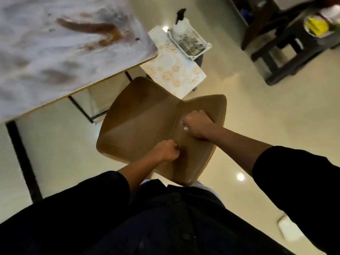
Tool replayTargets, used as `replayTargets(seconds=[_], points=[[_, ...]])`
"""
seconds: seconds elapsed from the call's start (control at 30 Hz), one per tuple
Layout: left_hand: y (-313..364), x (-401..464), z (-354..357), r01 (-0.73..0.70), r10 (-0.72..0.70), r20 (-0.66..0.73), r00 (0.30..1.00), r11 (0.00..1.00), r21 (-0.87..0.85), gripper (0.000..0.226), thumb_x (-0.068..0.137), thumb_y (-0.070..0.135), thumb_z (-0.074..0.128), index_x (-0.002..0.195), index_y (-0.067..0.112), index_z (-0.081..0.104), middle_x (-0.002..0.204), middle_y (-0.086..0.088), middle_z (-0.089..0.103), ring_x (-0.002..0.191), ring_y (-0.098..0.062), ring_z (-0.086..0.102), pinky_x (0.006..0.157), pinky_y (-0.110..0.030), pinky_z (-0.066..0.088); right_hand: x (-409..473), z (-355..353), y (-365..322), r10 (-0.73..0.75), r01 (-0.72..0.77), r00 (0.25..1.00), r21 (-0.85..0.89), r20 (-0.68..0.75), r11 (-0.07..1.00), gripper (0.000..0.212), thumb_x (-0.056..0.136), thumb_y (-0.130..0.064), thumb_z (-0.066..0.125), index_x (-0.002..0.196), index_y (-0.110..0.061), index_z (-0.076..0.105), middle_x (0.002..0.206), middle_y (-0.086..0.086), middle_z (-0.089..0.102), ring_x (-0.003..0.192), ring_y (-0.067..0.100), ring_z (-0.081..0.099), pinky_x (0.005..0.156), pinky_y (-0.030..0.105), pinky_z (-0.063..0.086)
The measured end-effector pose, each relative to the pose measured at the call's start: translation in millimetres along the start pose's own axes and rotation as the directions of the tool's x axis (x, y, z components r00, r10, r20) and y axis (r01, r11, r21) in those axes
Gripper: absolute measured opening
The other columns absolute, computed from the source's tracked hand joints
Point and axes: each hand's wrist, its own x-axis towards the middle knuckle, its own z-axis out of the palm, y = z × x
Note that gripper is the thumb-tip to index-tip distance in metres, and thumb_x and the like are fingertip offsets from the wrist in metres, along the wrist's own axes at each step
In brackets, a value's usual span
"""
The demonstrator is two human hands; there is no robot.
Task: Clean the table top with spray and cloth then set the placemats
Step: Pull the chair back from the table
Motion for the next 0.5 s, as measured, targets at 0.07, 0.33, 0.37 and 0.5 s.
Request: replayTargets(seconds=[0.07, 0.33, 0.37, 0.5], points=[[5, 1, 15, 0.113, -0.115, -0.029, 0.993, 0.992, -0.055, 0.037, 0.104, 0.034, 0.056, 0.132, 0.014, 0.070, 0.133, -0.014, 0.072, 0.122, -0.036, 0.068, 0.096, -0.039, 0.054, 13, -4, 21, -0.086, 0.094, 0.994, -0.125, 0.068, 0.988, 0.016, 0.098, -0.031, 0.054, 0.104, -0.022, 0.066, 0.112, 0.005, 0.067, 0.108, 0.026, 0.060, 0.104, 0.048, 0.039], [24, 11, 64, 0.458, -0.505, -0.034, 0.862, 0.807, -0.372, 0.059, 0.100, 0.048, 0.032, 0.141, 0.016, 0.060, 0.143, -0.018, 0.064, 0.126, -0.039, 0.062, 0.112, -0.051, 0.049, 62, -12, 59, -0.081, 0.139, 0.980, -0.332, 0.184, 0.933, 0.035, 0.098, -0.039, 0.049, 0.123, -0.020, 0.063, 0.129, 0.012, 0.059, 0.126, 0.034, 0.047, 0.108, 0.060, 0.031], [25, 13, 69, 0.483, -0.540, -0.025, 0.841, 0.771, -0.416, 0.062, 0.099, 0.050, 0.029, 0.141, 0.016, 0.061, 0.144, -0.017, 0.064, 0.125, -0.038, 0.063, 0.113, -0.051, 0.048, 65, -13, 60, -0.049, 0.117, 0.978, -0.340, 0.203, 0.933, 0.039, 0.099, -0.040, 0.049, 0.130, -0.018, 0.059, 0.135, 0.013, 0.055, 0.129, 0.036, 0.044, 0.108, 0.062, 0.031], [31, 14, 77, 0.534, -0.652, 0.019, 0.758, 0.603, -0.593, 0.059, 0.104, 0.053, 0.034, 0.142, 0.017, 0.061, 0.142, -0.014, 0.064, 0.113, -0.032, 0.063, 0.112, -0.049, 0.050, 75, -17, 66, 0.046, 0.030, 0.976, -0.342, 0.213, 0.939, 0.055, 0.098, -0.048, 0.049, 0.141, -0.015, 0.049, 0.140, 0.016, 0.050, 0.127, 0.041, 0.049, 0.101, 0.058, 0.042]])
